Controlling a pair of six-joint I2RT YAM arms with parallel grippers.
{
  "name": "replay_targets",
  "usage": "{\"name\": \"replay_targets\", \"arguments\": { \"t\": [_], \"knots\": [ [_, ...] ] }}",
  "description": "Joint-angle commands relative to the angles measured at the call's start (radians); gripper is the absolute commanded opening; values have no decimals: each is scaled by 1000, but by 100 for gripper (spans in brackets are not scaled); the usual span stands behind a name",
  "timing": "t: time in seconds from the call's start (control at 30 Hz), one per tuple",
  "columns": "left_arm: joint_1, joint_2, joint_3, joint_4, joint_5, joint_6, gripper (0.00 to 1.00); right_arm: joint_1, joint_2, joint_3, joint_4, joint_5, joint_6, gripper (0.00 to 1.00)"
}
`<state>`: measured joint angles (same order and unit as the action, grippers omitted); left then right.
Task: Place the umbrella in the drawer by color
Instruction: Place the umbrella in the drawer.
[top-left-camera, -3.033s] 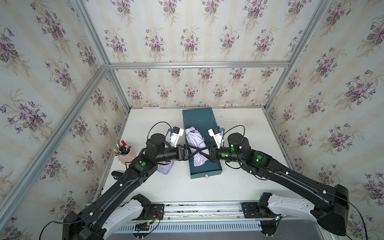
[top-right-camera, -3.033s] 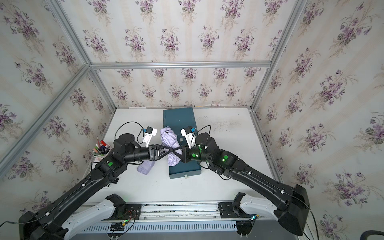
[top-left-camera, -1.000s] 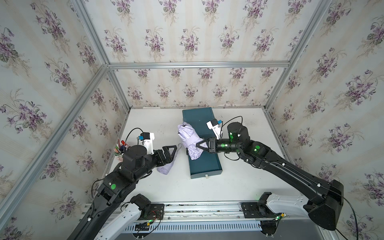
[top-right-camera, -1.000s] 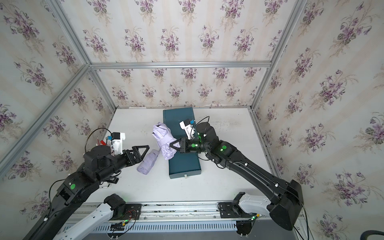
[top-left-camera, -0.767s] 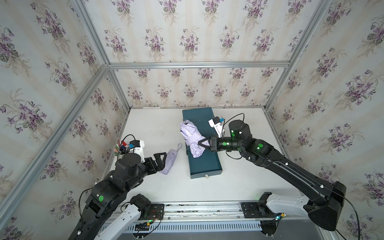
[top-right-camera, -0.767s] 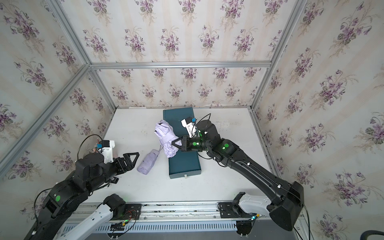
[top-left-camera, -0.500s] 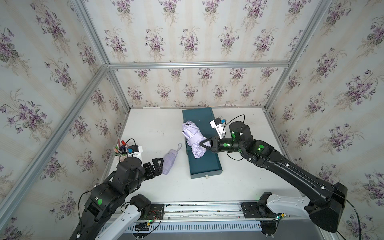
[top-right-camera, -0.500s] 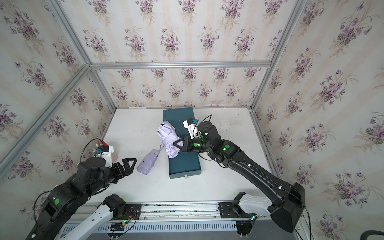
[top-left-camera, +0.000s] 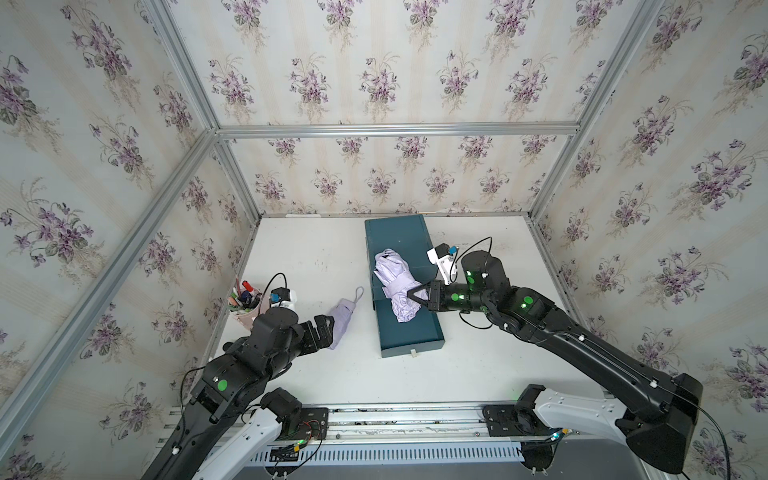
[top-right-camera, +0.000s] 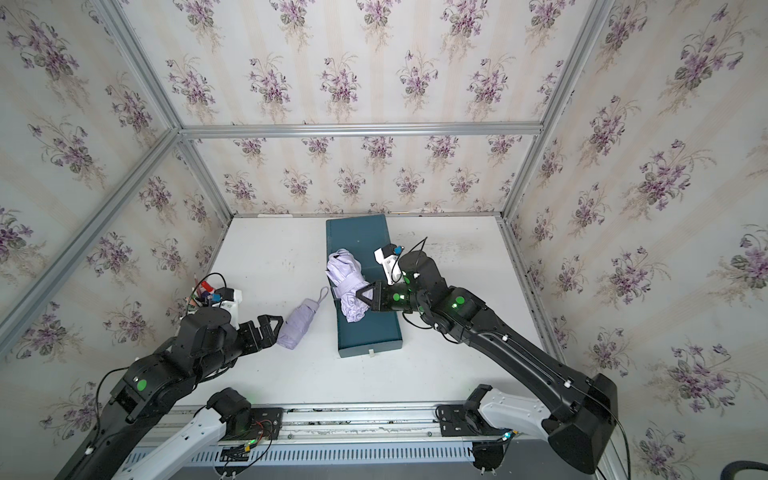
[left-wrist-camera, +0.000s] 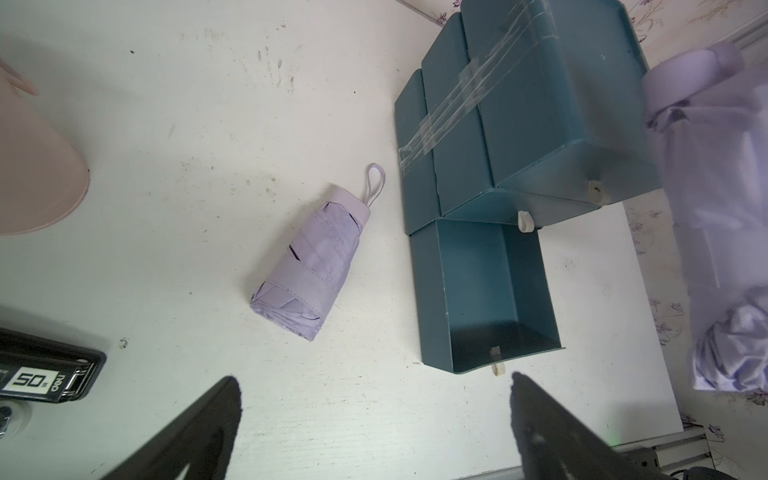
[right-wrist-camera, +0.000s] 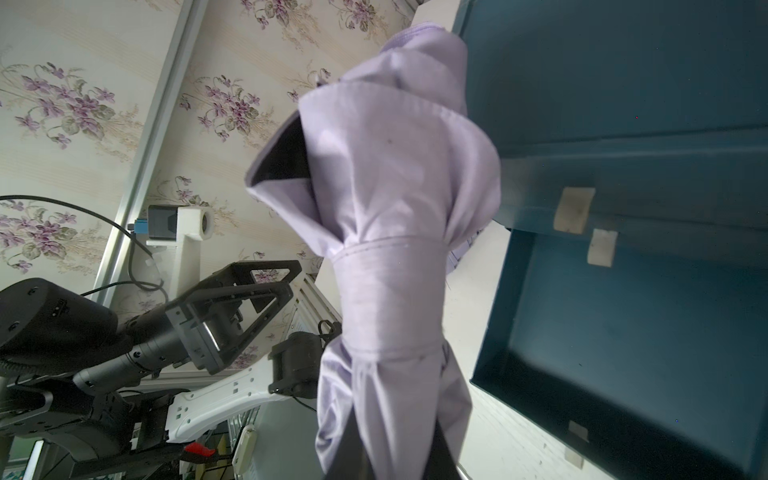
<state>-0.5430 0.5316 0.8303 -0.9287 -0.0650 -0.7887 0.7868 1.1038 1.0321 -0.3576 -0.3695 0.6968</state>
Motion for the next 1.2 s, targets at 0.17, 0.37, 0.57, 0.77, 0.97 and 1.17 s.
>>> {"name": "replay_targets", "arguments": {
  "t": [0.17,0.37,0.57,0.77,0.97,1.17],
  "knots": [
    [1,20,-82,223,165,-2,100,2,-204,-59,-163,125,15,0],
    [1,156,22,261,277,103,100,3,-298,-113,-324,147,56,0],
    [0,337,119,317,225,143,100,3,-267,-140,-418,117,75,0],
    [0,523,245,344,215,172,100,0,-131,-132,-389,41,99,0],
    [11,720,428,254,117,225,100,-8,69,-27,-400,15,81,0],
    [22,789,465,259,132,237,100,-58,223,1,-349,-18,62,0]
  ]
}}
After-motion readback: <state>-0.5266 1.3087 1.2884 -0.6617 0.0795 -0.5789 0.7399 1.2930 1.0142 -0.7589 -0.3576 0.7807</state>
